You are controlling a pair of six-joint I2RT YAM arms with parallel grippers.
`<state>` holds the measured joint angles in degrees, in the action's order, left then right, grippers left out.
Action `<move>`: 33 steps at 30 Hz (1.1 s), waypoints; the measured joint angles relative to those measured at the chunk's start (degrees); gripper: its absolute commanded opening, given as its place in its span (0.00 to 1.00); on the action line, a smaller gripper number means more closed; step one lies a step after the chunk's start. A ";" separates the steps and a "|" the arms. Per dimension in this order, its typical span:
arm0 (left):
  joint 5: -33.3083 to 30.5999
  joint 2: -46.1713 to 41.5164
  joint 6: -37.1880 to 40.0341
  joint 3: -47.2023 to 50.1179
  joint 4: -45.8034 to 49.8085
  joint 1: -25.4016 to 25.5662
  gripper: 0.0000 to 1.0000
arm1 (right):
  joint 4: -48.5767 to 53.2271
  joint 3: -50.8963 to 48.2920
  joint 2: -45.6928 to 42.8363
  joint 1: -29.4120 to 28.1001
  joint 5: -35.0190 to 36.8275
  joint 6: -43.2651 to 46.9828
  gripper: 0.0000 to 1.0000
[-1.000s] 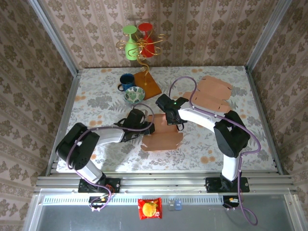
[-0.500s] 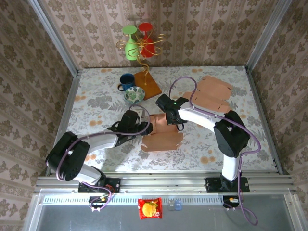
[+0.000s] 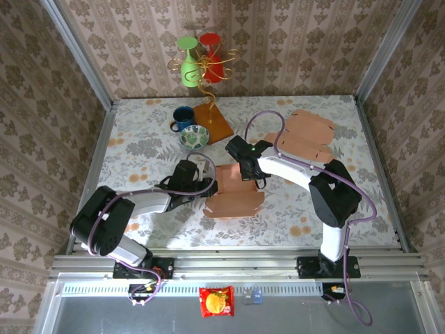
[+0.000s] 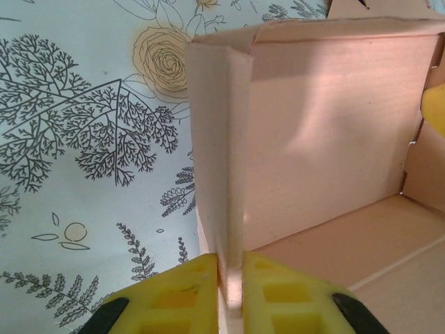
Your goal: Fold the paper box
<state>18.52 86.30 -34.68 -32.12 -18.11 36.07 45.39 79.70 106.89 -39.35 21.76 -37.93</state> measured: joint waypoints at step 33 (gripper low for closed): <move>-13.88 5.11 1.14 -8.94 12.52 6.67 0.06 | 0.17 0.00 0.00 0.46 -0.85 -0.04 0.00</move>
<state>4.64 91.42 -33.54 -41.06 -5.58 42.74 45.56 79.70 106.89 -38.89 20.91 -37.98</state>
